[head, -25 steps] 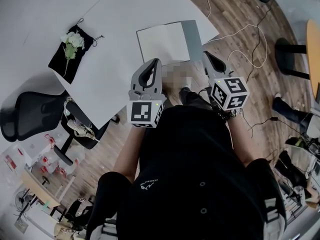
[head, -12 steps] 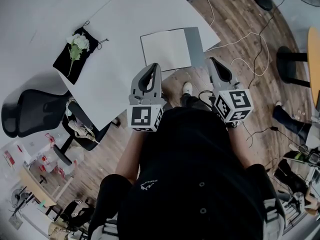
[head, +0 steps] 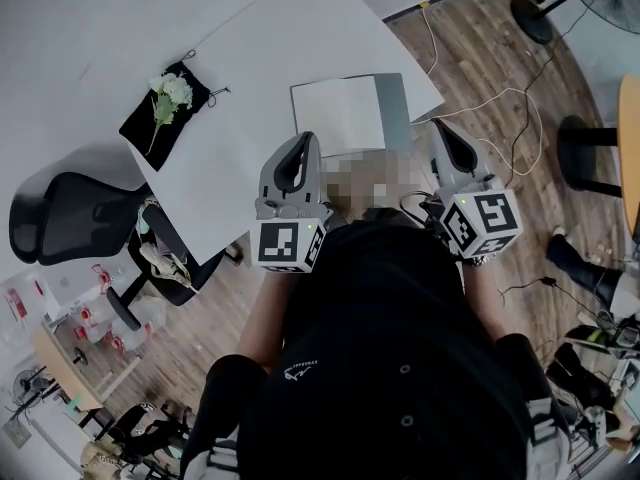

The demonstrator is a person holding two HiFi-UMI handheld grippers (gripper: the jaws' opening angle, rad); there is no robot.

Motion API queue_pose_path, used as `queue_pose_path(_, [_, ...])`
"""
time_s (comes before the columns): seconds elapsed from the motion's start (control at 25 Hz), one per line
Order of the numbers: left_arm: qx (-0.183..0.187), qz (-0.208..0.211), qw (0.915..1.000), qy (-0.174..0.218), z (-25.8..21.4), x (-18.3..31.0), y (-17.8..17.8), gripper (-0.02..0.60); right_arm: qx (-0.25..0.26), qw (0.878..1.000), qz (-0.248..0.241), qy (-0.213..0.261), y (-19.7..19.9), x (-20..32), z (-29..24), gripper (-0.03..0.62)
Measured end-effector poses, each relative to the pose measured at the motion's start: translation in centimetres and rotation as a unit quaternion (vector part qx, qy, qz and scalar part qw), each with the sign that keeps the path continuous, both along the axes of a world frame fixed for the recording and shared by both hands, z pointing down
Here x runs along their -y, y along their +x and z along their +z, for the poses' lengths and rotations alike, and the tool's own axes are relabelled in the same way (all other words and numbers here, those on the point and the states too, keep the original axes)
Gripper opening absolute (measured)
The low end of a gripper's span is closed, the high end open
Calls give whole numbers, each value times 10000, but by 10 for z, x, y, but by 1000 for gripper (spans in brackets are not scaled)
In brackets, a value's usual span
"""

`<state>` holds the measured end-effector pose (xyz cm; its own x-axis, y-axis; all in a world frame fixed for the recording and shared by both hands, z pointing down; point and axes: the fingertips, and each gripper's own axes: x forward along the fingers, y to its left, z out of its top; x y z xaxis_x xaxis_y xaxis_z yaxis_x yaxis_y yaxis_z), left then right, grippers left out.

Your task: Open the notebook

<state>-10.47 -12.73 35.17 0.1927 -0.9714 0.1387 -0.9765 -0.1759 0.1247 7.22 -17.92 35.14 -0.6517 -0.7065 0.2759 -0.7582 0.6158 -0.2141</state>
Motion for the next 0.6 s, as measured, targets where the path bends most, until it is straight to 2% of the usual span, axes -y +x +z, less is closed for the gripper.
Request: queue_pose_path(0.6, [234,-473,9969,584,-76,-3,7,8,283,9952,-561,752,17,17,-76,6])
